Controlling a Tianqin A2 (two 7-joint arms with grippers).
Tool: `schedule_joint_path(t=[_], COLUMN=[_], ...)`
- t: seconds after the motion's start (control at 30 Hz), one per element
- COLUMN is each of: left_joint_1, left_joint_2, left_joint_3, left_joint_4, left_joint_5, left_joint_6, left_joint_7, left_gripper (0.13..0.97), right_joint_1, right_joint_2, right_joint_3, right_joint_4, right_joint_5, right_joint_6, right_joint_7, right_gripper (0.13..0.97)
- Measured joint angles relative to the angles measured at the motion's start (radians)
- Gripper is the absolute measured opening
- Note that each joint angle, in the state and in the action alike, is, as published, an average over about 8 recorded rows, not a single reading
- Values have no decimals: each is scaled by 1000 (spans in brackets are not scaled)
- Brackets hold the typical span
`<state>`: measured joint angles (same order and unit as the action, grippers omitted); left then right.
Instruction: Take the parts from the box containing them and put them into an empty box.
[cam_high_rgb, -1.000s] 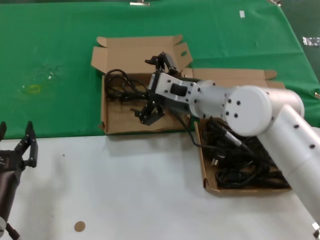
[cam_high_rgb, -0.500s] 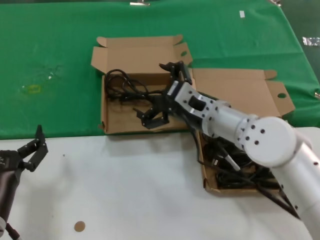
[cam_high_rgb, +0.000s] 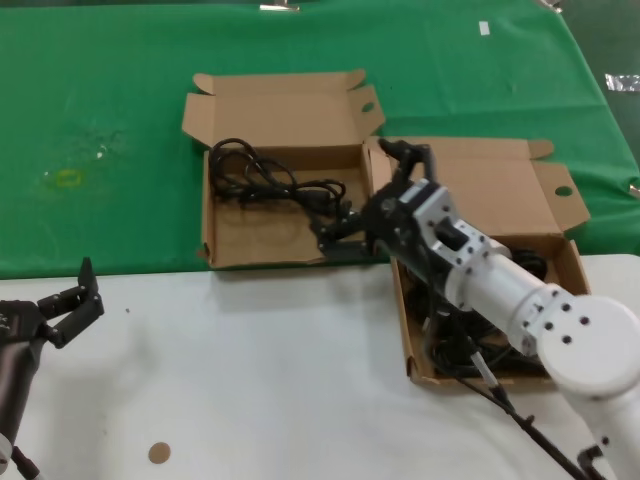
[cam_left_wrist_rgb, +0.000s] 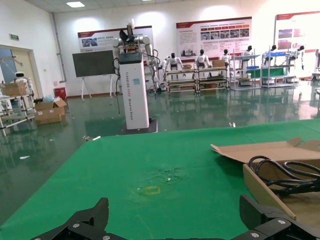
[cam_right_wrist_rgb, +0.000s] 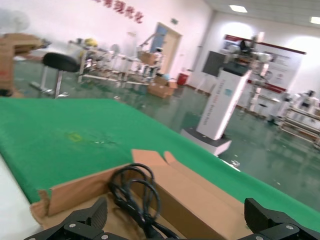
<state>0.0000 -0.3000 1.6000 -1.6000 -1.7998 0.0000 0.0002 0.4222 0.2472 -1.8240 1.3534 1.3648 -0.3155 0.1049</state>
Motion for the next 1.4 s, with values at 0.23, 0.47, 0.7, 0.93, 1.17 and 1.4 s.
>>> schedule_joint_path(t=[0.23, 0.47, 0.7, 0.93, 1.17, 1.4], left_joint_1=[0, 0, 0, 0, 0, 0], left_joint_2=[0, 0, 0, 0, 0, 0], left_joint_3=[0, 0, 0, 0, 0, 0], left_joint_4=[0, 0, 0, 0, 0, 0], left_joint_5=[0, 0, 0, 0, 0, 0], left_joint_6=[0, 0, 0, 0, 0, 0], left_joint_7=[0, 0, 0, 0, 0, 0], left_gripper=[923, 965, 965, 966, 966, 966], right_joint_1=[-95, -189, -282, -367, -388, -388], right_joint_2=[12, 24, 35, 46, 49, 49], right_joint_3=[51, 101, 150, 195, 206, 206], right_joint_4=[56, 111, 165, 214, 227, 227], right_joint_5=[98, 195, 291, 378, 400, 400], right_joint_6=[71, 142, 211, 274, 290, 290], right_joint_7=[-24, -47, -70, -91, -97, -97], right_gripper=[966, 966, 966, 966, 966, 966])
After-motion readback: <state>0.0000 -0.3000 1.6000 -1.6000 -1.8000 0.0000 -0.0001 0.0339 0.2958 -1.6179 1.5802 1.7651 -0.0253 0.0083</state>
